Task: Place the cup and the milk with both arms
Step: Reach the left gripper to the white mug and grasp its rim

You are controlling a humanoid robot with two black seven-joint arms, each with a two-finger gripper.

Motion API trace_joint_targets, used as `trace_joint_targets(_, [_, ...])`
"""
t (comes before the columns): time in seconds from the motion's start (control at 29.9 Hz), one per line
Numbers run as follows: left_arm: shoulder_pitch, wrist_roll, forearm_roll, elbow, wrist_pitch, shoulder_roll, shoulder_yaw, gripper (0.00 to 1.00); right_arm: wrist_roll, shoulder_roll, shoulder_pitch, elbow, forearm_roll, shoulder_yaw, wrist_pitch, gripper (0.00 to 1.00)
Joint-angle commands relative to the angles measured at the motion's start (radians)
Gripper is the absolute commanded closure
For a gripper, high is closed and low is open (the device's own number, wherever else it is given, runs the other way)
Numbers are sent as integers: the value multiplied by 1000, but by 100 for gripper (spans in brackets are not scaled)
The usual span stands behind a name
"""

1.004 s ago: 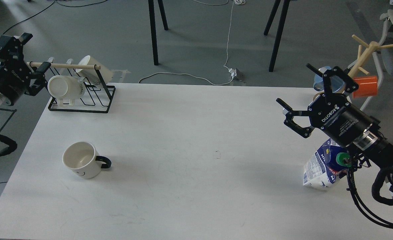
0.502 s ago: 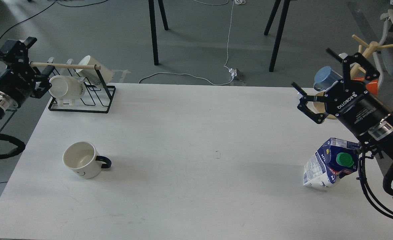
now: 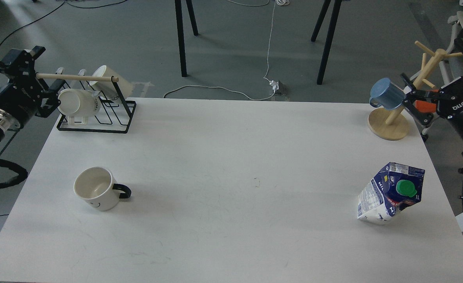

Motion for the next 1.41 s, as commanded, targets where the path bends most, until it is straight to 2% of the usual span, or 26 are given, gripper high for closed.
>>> trace_joint_targets(0.0, [-96, 0, 201, 9, 0, 117, 2, 0, 0, 23, -19, -6, -10, -2, 0, 1])
trace_joint_targets(0.13, [-212, 0, 616, 3, 0, 143, 4, 0, 0, 60, -57, -21, -17, -2, 0, 1])
trace_joint_targets(0.23, [-239, 0, 989, -27, 0, 143, 5, 0, 0, 88, -77, -36, -19, -2, 0, 1])
trace_joint_targets(0.33, [-227, 0, 1278, -189, 0, 173, 10, 0, 0, 97, -89, -40, -20, -2, 0, 1])
trace_joint_targets(0.37, [-202, 0, 1329, -258, 24, 213, 20, 0, 0, 97, -92, -40, -20, -2, 0, 1])
trace_joint_targets(0.47, [-110, 0, 1412, -446, 192, 301, 101, 0, 0, 97, -100, -41, -20, 1, 0, 1])
trace_joint_targets(0.57, [-84, 0, 1520, -538, 304, 327, 186, 0, 0, 97, -108, -41, -20, 1, 0, 1])
trace_joint_targets(0.7, [-78, 0, 1699, -538, 371, 327, 264, 0, 0, 97, -114, -41, -20, 1, 0, 1])
trace_joint_targets(0.9, [-26, 0, 1725, -497, 409, 312, 275, 0, 0, 98, -114, -47, -20, -4, 0, 1])
trace_joint_targets(1.37, [53, 0, 1723, -412, 417, 166, 274, 1, 0, 98, -137, -47, -20, -4, 0, 1])
